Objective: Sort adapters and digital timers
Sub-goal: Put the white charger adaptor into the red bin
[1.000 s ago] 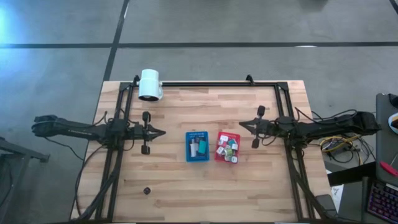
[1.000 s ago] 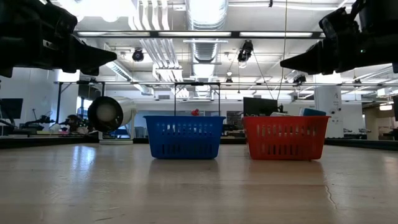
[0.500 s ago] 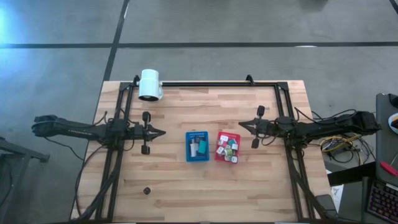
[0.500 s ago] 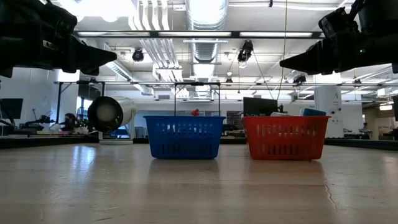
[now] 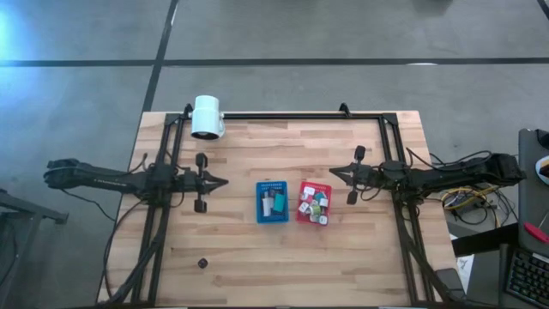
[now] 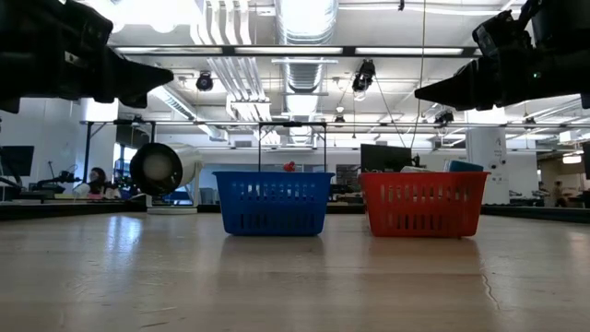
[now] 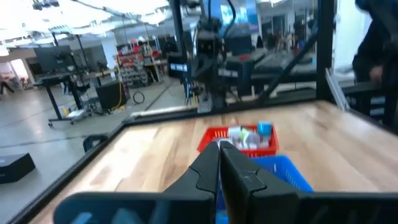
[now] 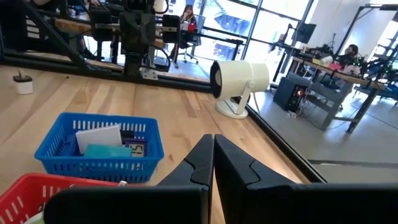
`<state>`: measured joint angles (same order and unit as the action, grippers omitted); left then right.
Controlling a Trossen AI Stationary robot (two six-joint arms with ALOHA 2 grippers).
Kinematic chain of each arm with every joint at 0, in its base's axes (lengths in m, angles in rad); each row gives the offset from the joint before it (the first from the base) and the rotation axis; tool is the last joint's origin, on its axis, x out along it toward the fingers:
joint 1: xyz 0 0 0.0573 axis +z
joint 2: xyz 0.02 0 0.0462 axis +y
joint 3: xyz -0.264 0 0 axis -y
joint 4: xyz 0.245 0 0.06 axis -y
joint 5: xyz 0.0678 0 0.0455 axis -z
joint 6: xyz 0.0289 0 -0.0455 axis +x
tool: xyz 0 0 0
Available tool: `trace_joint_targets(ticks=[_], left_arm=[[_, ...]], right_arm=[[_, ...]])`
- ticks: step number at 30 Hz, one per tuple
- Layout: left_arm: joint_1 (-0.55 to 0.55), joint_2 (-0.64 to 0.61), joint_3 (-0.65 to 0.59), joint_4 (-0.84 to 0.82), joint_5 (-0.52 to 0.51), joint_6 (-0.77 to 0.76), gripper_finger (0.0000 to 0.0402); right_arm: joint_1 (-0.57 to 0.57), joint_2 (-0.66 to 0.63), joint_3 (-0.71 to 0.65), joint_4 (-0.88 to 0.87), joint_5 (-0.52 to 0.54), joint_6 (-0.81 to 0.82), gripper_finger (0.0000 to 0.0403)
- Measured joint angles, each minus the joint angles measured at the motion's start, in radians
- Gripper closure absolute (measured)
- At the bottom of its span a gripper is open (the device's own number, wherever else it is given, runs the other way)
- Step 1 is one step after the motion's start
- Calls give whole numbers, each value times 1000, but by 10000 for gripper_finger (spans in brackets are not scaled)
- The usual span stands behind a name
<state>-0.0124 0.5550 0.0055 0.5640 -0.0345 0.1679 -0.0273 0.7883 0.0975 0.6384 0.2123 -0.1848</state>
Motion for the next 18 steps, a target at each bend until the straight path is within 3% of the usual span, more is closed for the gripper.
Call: trace_joint_targets(ticks=[11,18], left_arm=[[0,-4,31,-21,-30,-41,396],[0,-4,32,-29,-38,-35,394]], right_arm=[[0,0,0,5,-6,58,394],[1,-2,0,20,-135,118,394]])
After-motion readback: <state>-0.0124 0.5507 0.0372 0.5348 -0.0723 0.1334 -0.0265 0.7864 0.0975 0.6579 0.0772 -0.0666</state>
